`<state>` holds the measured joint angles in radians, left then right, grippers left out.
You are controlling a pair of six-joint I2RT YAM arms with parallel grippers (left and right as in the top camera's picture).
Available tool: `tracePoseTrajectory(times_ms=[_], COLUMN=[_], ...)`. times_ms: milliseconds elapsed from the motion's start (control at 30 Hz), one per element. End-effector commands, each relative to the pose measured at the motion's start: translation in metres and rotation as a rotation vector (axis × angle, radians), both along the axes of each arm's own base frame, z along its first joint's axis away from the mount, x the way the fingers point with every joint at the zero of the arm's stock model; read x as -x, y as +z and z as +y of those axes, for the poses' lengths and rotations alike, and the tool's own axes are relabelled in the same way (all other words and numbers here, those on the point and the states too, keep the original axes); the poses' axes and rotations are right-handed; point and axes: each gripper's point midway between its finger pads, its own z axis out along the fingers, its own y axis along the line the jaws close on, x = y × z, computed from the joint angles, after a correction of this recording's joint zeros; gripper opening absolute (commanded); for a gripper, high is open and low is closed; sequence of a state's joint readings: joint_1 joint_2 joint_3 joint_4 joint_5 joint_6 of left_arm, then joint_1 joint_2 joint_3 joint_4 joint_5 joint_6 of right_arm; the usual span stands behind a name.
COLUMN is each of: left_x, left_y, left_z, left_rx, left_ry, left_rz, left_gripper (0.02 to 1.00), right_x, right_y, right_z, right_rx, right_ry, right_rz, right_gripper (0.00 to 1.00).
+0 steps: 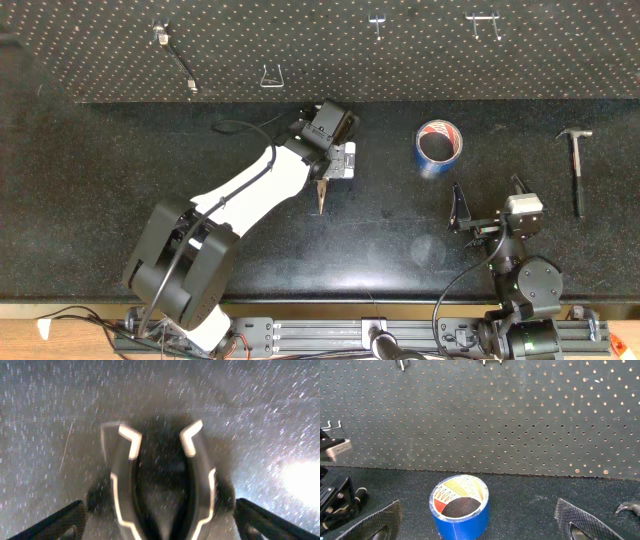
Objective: Place Tools Onto Pegboard
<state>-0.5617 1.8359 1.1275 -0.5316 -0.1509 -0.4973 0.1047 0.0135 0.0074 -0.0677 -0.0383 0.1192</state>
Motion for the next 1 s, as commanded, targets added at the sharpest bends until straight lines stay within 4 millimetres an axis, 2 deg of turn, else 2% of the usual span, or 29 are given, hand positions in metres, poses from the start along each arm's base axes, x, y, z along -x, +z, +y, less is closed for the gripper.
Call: tracePoseTrajectory(times_ms=[33, 133, 400, 500, 567, 700, 833, 933, 1000], left_x=[-0.007, -0.007, -0.006, -0.006, -0.008, -0.009, 0.002, 0.007, -0.009], left_y=[-0.007, -0.007, -0.007, -0.004, 0.011, 0.094, 0.160, 0.177, 0.187], left_z=[-0.002, -0.003, -0.005, -0.007, -0.009, -0.005, 0.013, 0.039, 0.071], left_rx=[-0.015, -0.012, 0.001, 0.018, 0.037, 0.120, 0.144, 0.157, 0.194], left_ry=[-0.001, -0.002, 0.001, -0.004, -0.004, 0.004, -0.003, 0.049, 0.141], left_rz=[-0.011, -0.009, -0.003, -0.004, -0.036, -0.202, -0.344, -0.366, -0.495], left_gripper=[0.667, 0.437, 0.301, 0.025, 0.027, 0.027, 0.025, 0.029, 0.027], right_x=[0.000, 0.000, 0.000, 0.000, 0.000, 0.000, 0.000, 0.000, 0.000], right_y=[0.000, 0.000, 0.000, 0.000, 0.000, 0.000, 0.000, 0.000, 0.000], right_z=[0.001, 0.001, 0.001, 0.001, 0.001, 0.001, 0.001, 0.001, 0.001], right_rx=[-0.011, -0.011, -0.011, -0.011, -0.011, -0.011, -0.011, -0.011, -0.011], right_ry=[0.003, 0.003, 0.003, 0.003, 0.003, 0.003, 0.003, 0.003, 0.003], right_rz=[-0.001, -0.001, -0.001, -0.001, -0.001, -0.001, -0.001, -0.001, -0.001], right_gripper=[0.996, 0.996, 0.996, 0.996, 0.996, 0.996, 0.996, 0.996, 0.996])
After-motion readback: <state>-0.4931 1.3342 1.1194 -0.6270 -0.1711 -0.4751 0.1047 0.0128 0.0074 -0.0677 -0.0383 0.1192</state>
